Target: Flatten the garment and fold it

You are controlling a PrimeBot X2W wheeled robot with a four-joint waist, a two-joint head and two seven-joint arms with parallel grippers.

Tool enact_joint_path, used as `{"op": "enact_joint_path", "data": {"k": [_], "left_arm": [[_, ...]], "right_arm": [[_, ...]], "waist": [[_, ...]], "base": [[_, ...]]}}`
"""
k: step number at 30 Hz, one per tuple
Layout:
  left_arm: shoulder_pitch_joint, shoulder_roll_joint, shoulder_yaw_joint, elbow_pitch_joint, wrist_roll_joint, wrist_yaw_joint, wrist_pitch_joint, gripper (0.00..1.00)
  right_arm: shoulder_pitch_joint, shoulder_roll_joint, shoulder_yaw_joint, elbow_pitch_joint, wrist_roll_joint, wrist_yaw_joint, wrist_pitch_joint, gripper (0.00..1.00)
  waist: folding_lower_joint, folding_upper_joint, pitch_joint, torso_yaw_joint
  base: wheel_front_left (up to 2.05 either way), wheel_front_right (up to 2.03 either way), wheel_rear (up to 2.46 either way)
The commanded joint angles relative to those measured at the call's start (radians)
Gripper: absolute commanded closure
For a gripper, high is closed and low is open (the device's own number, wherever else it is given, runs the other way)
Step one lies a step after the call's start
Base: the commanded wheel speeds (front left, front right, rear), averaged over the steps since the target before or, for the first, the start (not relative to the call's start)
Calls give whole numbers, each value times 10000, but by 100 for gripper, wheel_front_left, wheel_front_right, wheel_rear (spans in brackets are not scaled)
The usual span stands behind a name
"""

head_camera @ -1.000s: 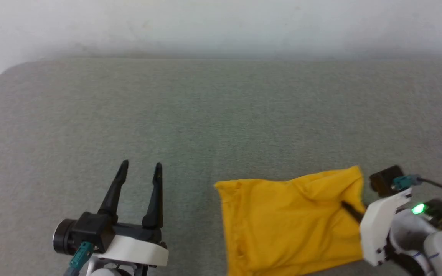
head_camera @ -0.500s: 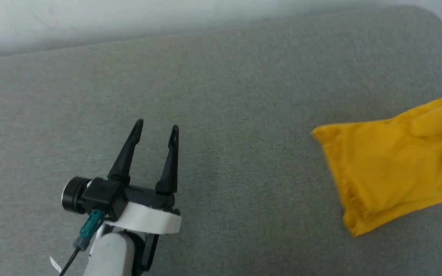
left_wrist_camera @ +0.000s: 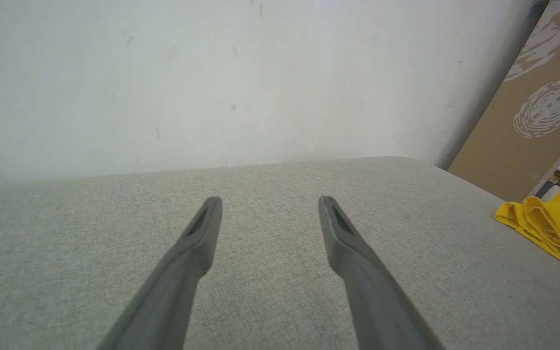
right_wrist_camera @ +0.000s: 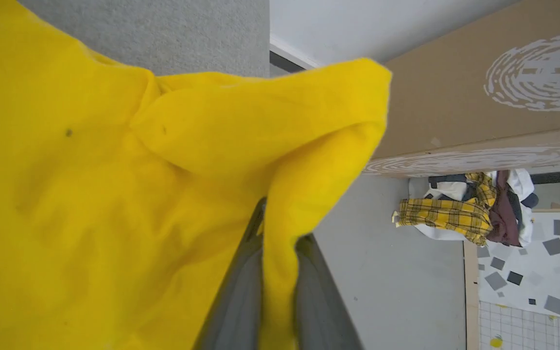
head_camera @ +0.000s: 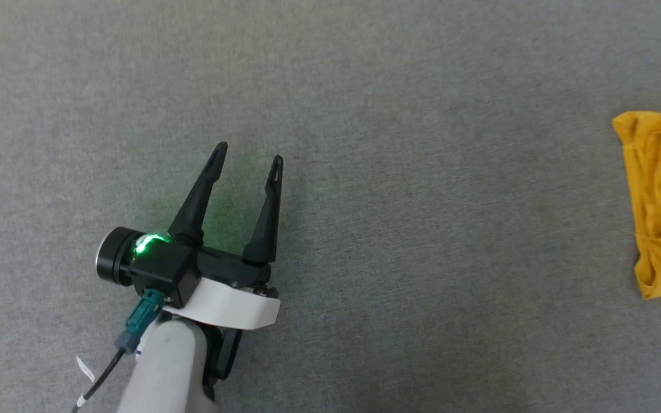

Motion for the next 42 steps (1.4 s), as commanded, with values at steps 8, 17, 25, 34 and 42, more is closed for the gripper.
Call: {"op": "enact_joint_path", "data": {"k": [8,17,25,34,42], "left_arm": [[-189,94,73,16,111,-104,-47,0],[176,42,344,104,-25,-53,-47,0],[929,3,823,248,-201,613,-47,0],[1851,-6,1411,-145,-311,1153,-47,0],[2435,-7,1363,-326,-186,1471,-47,0]], "right_arm": [[-833,554,-531,1679,-885,-23,-1145,61],[-1262,510,-329,1849,-1091,-23,-1325,0],[-1511,848,-504,58,-330,-23,-1781,0],[-427,2963,-1283,-2939,-155,-23,-2616,0],[1488,5255,-1857,-5006,-426,-23,-2938,0]], "waist": [[-2,0,459,339],[-2,0,-763,222],[-2,0,-2494,487],[-2,0,-3818,982],[-2,0,-4326,1413]], "base": [[0,0,0],[0,0,0],[0,0,0],[0,0,0],[0,0,0]]}}
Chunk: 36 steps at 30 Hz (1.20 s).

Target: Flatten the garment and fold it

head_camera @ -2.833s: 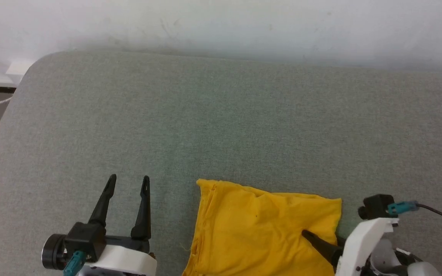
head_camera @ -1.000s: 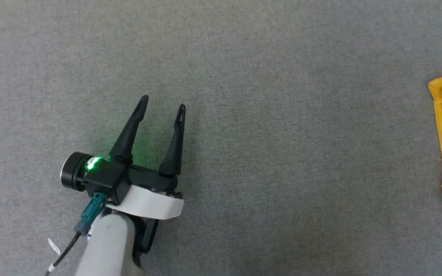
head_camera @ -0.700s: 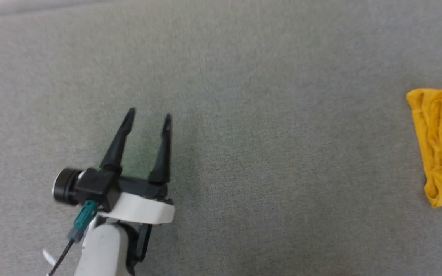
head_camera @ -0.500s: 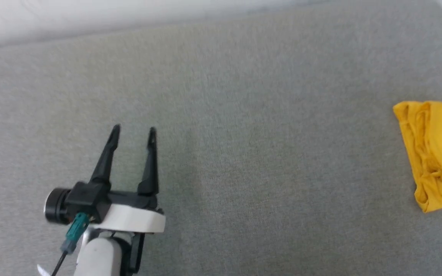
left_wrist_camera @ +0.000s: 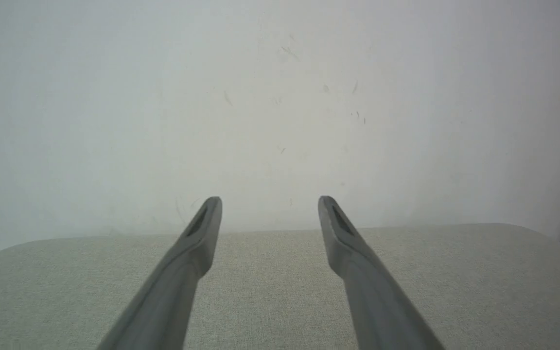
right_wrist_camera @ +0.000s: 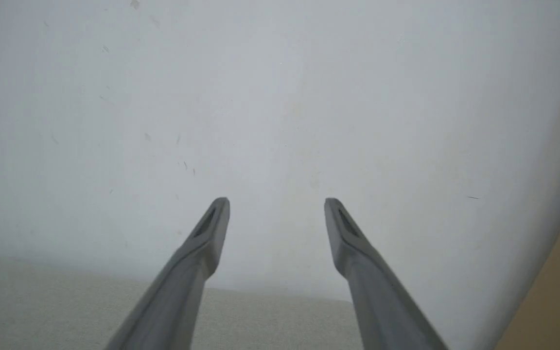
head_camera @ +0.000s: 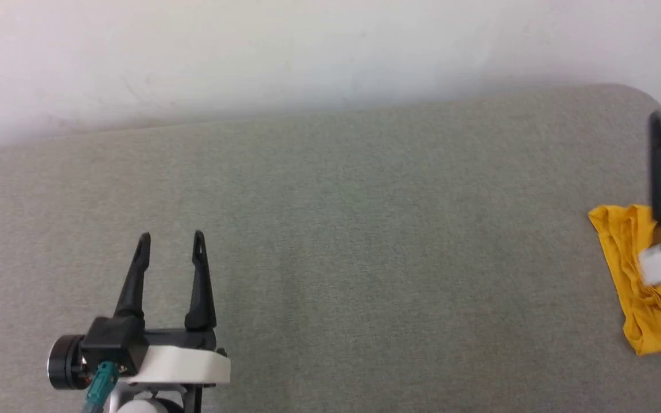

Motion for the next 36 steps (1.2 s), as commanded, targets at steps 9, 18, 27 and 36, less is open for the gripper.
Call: {"op": "enact_joint_path", "data": {"k": [9,18,27,36], "left_arm": [[678,-12,-366,692,-146,108,-47,0],[761,-12,-186,1199,-111,41,-47,0],[741,-12,-118,1322,-118,-35,-47,0],[651,-8,-137,1257,-172,-6,19,100]], "right_arm": [[2660,2418,219,-657,139,-19,-666,0],[3700,2877,497,-260,-78,-19,-1188,0],[3677,2967,543,-102,-121,-19,-1278,0],[3649,2974,545,-97,-84,0,-1209,100]], "waist": [[3,0,-779,896],[3,0,-912,1047],[3,0,-981,1103],[3,0,-962,1117]], "base": [[0,0,0],[0,0,0],[0,0,0],[0,0,0]]}}
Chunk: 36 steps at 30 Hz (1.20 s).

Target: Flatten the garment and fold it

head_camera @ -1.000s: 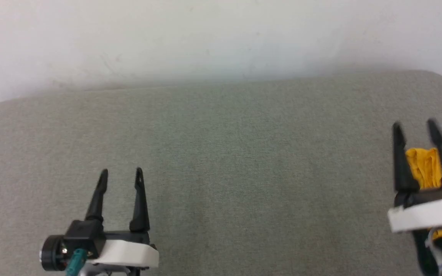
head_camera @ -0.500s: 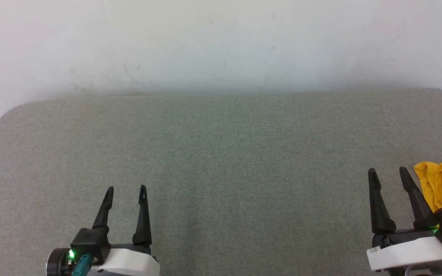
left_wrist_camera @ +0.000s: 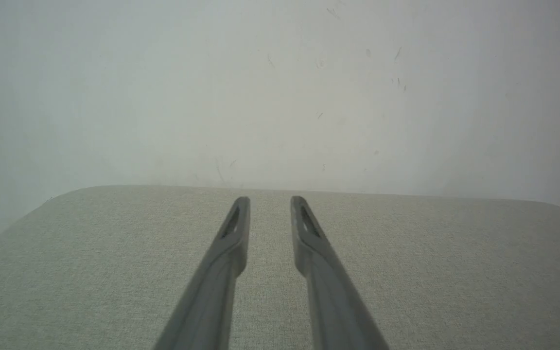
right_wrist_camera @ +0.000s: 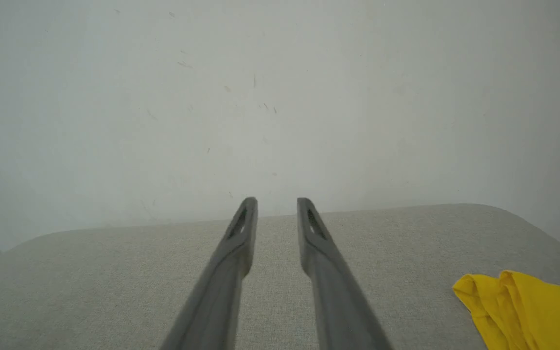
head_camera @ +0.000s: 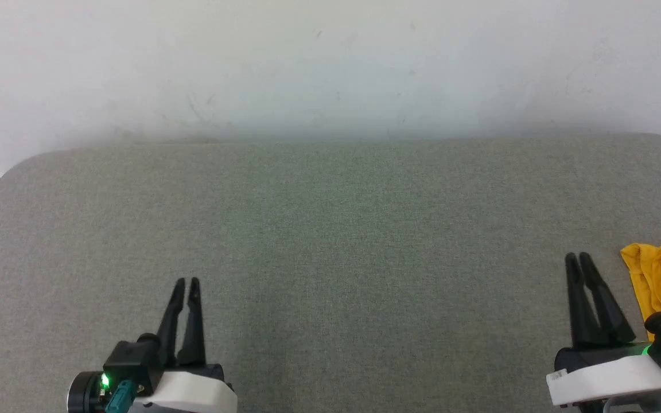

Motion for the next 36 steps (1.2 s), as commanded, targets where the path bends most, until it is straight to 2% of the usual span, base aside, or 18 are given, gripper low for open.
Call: {"op": "enact_joint_path", "data": {"k": [1,36], "left_arm": [[-5,0,2,-4,9,-2,20,100],[-187,-1,130,-141,328,-74,735,100]], "right_arm": [[-7,1,1,2,-18,0,18,100],[-250,41,113,84,-657,-5,667,100]], "waist": [[0,0,0,-1],[0,0,-2,-38]], "base": [[0,0,0],[0,0,0]]}}
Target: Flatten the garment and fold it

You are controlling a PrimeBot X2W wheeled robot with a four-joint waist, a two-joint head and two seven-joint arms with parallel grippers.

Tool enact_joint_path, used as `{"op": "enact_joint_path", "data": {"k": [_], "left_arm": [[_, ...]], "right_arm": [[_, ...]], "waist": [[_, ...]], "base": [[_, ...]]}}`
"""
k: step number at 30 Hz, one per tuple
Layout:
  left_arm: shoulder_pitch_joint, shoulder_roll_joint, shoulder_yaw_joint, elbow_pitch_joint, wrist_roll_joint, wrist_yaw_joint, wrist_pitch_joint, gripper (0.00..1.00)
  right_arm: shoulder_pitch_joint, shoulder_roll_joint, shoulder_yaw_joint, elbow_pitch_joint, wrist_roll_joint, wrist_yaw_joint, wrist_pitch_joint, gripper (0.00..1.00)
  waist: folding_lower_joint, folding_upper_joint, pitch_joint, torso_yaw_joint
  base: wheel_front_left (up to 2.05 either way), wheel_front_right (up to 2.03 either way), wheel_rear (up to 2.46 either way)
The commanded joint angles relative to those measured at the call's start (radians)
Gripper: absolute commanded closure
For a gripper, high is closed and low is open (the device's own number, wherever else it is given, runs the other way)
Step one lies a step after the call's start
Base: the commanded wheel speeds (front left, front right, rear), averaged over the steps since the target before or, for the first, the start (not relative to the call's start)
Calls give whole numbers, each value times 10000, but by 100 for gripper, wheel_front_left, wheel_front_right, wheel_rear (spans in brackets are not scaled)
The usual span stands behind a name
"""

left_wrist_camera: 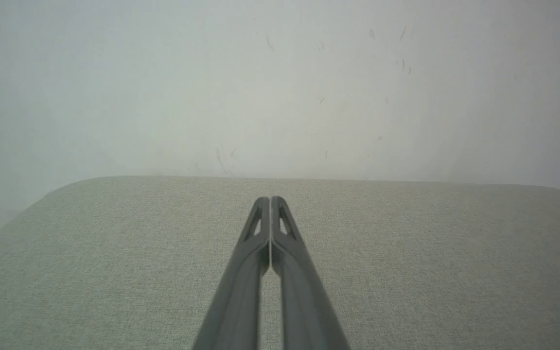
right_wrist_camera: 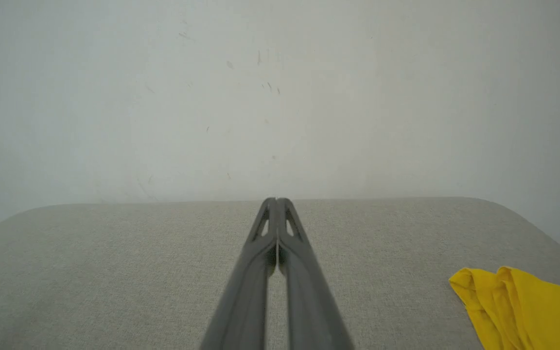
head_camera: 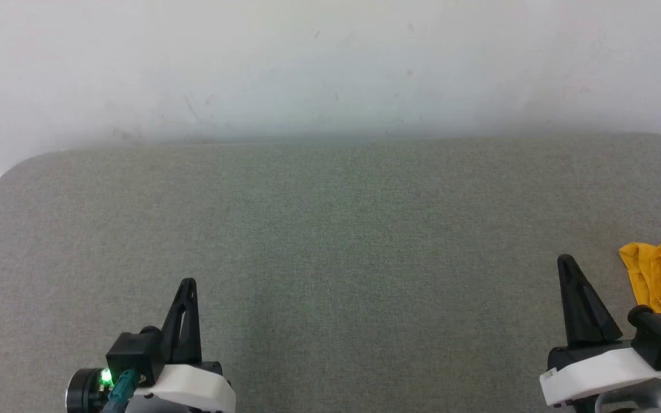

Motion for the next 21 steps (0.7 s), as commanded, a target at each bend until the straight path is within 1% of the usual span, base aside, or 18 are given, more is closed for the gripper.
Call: {"op": "enact_joint_path", "data": {"k": [1,21], "left_arm": [[-130,-1,53,-78,143,-72,83,100],[-229,-2,123,-152,316,-112,471,100]], "right_arm": [[-144,33,24,26,-133,-6,63,100],[-276,55,85,70,-480,-8,415,100]], "waist": [[0,0,0,-2],[0,0,-1,-22]], "base": [[0,0,0],[0,0,0]]}}
